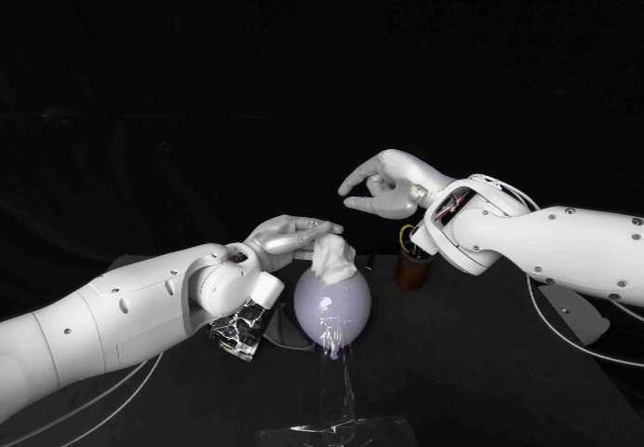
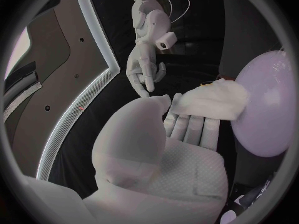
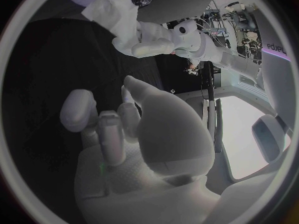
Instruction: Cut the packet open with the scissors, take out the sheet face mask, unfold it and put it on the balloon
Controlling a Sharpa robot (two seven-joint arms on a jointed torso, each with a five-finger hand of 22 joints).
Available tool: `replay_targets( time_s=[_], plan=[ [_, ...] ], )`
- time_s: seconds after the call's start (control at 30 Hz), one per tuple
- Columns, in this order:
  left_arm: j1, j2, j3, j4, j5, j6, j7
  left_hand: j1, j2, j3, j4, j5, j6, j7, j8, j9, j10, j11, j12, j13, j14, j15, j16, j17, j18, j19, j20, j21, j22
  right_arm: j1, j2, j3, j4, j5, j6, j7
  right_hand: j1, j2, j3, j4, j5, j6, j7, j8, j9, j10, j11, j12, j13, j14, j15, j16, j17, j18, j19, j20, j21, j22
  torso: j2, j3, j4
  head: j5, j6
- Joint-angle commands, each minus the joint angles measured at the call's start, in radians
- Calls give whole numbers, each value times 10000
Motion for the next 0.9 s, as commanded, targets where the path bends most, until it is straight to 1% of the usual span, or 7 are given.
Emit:
replay_targets(
  time_s=[0.03,0.1,0.43,0.53,0.6,0.7,0.9],
  plan=[
    [18,-12,12,49,95,428,119,-41,282,180,11,29,-19,633,17,-19,-60,53,-54,-10,21,32,-66,-20,152,12,29,-44,-15,-43,5,-2,26,-1399,-343,-460,-103,-62,108,-13,-79,110,-32,56,-5,2,-23,27,661,1043,-52,35,2634,82,-4,-3,47,590,5,-13,0,11,-44],
    [18,-30,13,57,124,469,121,-119,597,458,23,31,-99,665,-33,-51,-138,79,-59,-12,-15,50,-101,-34,171,55,24,-32,-4,-87,-7,-7,72,-1613,-347,-528,-170,-102,204,-32,-114,146,-42,79,-4,19,-31,43,672,1043,-60,35,2634,76,13,-8,80,613,5,-15,-2,26,-73],
    [22,-97,13,87,366,354,86,-854,915,1499,-5,28,-206,696,-85,-125,-334,122,-31,3,-92,85,-227,-81,231,432,-3,67,14,-357,-192,-27,554,-2541,-781,-898,-520,-224,458,29,-312,274,-117,181,12,103,-89,115,717,1043,-102,35,2634,51,96,-34,221,697,-16,-4,-15,36,-158],
    [26,-125,12,109,383,55,37,-878,915,1600,-15,27,-164,700,-55,-116,-292,113,-18,8,-82,82,-230,-81,231,469,-7,72,11,-395,-277,-35,737,-2672,-845,-1034,-541,-220,507,31,-366,284,-128,196,15,103,-100,104,710,1043,-112,35,2634,51,102,-42,221,700,-8,2,-24,33,-100],
    [28,-137,12,90,391,-138,29,-932,736,1727,-54,24,-160,729,-35,-113,-287,136,-32,3,-149,113,-283,-100,168,258,20,-81,-39,-414,-330,-38,833,-2733,-866,-1108,-555,-234,534,26,-407,294,-136,208,19,110,-108,110,714,1043,-118,35,2634,51,104,-47,216,701,-24,9,-20,-20,-75],
    [30,-170,10,56,397,-386,1,-980,641,1783,-54,23,-187,731,-35,-116,-311,144,-41,-1,-193,128,-316,-113,139,140,30,-163,-43,-437,-383,-46,899,-2745,-827,-1190,-614,-273,558,37,-468,301,-144,223,22,120,-114,115,718,1043,-126,35,2634,46,118,-54,236,713,-44,-11,-28,-15,-150],
    [31,-187,7,12,402,-562,-72,-1013,597,1839,-56,24,-198,728,-27,-115,-324,149,-39,-1,-237,142,-347,-125,109,42,37,-229,-43,-645,-529,-59,1046,-2682,-817,-1247,-734,-344,596,79,-594,274,-149,229,17,119,-119,96,708,1043,-133,35,2634,55,101,-63,170,695,-45,-3,-4,8,-222]
  ],
)
